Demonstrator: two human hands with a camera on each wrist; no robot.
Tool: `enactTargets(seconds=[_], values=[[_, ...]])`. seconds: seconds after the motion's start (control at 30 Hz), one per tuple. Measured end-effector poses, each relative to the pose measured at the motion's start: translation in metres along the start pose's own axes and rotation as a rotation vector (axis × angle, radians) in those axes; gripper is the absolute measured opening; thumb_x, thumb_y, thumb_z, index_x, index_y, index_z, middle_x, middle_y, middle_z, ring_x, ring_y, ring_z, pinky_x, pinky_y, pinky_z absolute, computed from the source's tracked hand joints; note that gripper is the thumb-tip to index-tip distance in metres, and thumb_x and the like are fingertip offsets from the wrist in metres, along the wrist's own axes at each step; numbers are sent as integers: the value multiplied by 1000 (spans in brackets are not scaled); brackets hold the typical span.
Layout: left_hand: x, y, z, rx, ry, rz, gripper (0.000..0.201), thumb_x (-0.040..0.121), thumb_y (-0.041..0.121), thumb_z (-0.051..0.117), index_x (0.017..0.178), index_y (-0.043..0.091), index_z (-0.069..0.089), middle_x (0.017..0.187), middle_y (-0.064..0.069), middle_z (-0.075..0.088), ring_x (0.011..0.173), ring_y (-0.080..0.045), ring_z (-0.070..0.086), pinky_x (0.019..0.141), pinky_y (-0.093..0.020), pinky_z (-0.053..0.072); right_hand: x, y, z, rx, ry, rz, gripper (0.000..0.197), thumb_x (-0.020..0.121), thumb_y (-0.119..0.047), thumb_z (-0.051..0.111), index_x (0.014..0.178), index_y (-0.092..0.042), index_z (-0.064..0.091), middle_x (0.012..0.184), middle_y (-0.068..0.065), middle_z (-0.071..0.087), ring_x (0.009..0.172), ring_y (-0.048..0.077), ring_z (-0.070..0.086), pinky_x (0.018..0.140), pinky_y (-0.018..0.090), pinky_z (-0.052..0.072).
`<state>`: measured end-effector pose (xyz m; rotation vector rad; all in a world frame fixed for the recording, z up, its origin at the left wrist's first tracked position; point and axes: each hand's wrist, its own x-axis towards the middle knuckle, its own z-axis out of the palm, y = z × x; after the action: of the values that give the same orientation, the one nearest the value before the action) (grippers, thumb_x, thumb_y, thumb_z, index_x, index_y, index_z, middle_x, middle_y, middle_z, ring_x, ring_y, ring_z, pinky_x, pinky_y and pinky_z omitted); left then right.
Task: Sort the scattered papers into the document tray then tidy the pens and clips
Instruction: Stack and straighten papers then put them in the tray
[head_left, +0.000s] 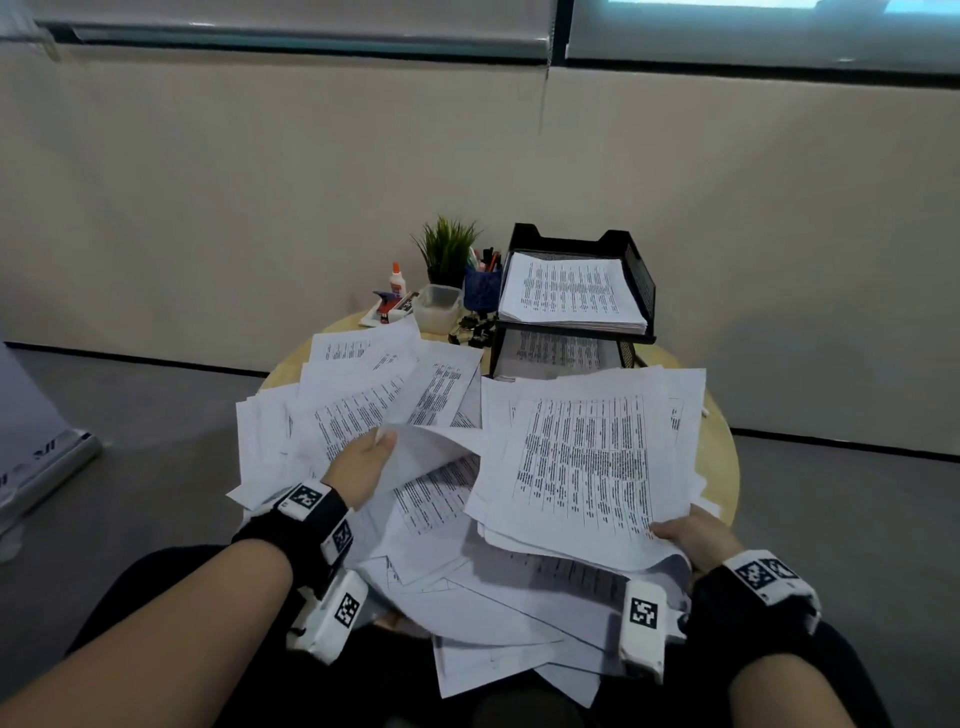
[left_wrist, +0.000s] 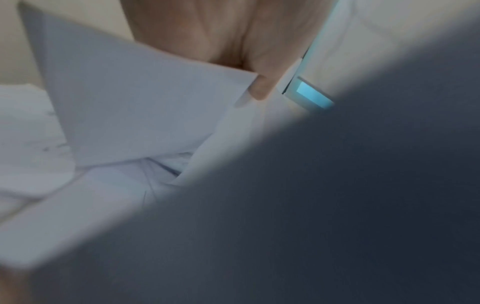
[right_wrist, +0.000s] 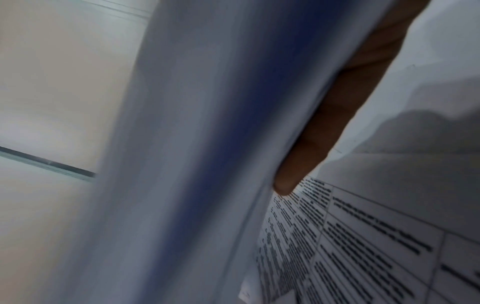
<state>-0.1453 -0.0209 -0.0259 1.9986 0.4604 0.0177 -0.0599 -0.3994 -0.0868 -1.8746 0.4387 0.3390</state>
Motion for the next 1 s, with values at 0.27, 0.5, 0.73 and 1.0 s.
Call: enactTargets(seconds=[0.27,0.5,0.73,1.0], values=[[-14,30,-14,-263,147,60,34,102,23,34,128,9,50,119,-5,57,108,-22,54,79,-24,46,8,1,-30,81,147,-24,37,70,5,63,105,-6,64,102,17,67,94,36,65,89,51,51],[-21,66,-13,-225,83,162,44,100,34,35,136,11,44,130,-5,54,109,-23,55,70,-16,47,-15,-11,-12,123,108,-60,29,77,15,56,100,-1,63,91,20,64,86,35,61,81,42,50],[-34,67,29,134,-207,256,50,99,42,30,146,24,27,110,11,52,92,-8,49,83,-27,45,-24,-7,27,210,7,-48,26,74,20,55,78,-5,63,92,23,65,86,37,61,89,53,50],[-43,34,81,452,-511,266,42,100,43,27,142,45,24,146,1,42,127,-19,47,109,-38,36,-23,-4,37,134,-83,47,20,74,16,59,89,4,64,92,25,67,93,43,63,90,57,49]])
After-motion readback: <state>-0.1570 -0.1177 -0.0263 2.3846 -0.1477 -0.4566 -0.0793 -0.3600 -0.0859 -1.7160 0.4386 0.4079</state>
